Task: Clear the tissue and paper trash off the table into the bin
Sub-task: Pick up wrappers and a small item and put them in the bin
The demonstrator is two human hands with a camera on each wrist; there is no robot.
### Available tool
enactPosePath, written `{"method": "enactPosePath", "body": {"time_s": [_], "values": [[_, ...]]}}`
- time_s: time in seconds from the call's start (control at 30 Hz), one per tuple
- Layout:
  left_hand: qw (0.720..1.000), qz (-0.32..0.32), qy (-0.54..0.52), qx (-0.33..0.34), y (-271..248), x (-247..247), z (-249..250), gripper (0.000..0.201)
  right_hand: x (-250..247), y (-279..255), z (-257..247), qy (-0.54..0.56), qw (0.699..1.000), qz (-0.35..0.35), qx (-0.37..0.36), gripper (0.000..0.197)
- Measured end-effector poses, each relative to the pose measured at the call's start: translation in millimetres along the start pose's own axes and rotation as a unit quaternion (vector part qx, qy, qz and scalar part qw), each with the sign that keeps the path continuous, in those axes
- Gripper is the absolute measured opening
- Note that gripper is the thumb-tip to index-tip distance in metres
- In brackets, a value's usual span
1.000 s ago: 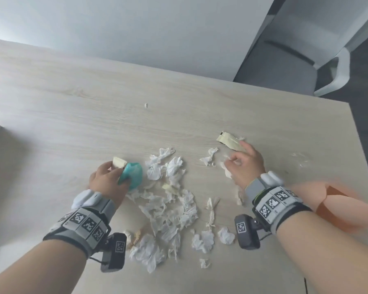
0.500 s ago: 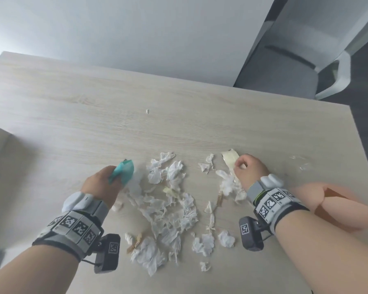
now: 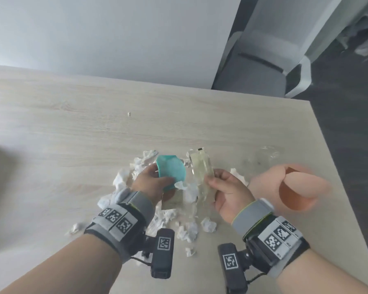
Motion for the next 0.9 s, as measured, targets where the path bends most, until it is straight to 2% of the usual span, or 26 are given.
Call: {"method": "enactPosePath", "body": {"time_s": [0.07, 0.17, 0.23, 0.33, 0.4, 0.47, 0.57, 0.63, 0.73, 0.9], "values": [[0.998, -0.041, -0.019, -0.034, -15, 19, -9, 0.037, 0, -9, 8, 0.029, 0.999, -0.011, 0.017, 0.017], [0.992, -0.107, -0.029, -0.052, -40, 46, -21, 0.045, -13, -20, 11, -0.005, 1.0, 0.002, 0.004, 0.017], [0.987, -0.128, -0.062, -0.072, -52, 56, -24, 0.041, -22, -25, 13, -0.033, 0.999, 0.018, -0.009, 0.012], [0.985, -0.129, -0.074, -0.085, -59, 64, -28, 0.026, -31, -30, 10, -0.07, 0.996, 0.044, -0.036, 0.025], [0.983, -0.143, -0.076, -0.086, -65, 73, -32, 0.021, -44, -34, 4, -0.096, 0.991, 0.069, -0.058, 0.038], [0.976, -0.185, -0.077, -0.083, -72, 82, -32, 0.027, -54, -36, -2, -0.107, 0.987, 0.092, -0.071, 0.038], [0.968, -0.251, 0.009, -0.017, -89, 101, -33, 0.036, -73, -39, -8, -0.131, 0.984, 0.103, -0.071, 0.04], [0.965, -0.253, 0.062, 0.016, -92, 106, -37, 0.037, -80, -43, -9, -0.162, 0.979, 0.105, -0.065, 0.041], [0.971, -0.217, 0.099, 0.027, -92, 113, -42, 0.03, -88, -50, -11, -0.187, 0.976, 0.089, -0.066, 0.034], [0.979, -0.172, 0.104, 0.021, -97, 130, -46, 0.023, -106, -59, -13, -0.124, 0.99, 0.059, -0.045, 0.019]]}}
Point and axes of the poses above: each hand's wrist, its own y-axis towards the middle knuckle, its own x-axis out of the palm, z = x × y, the point moved 7 cm from there along y, towards the middle knuckle, and after that the axes turned 10 degrees about z, right-handed, at the moved point
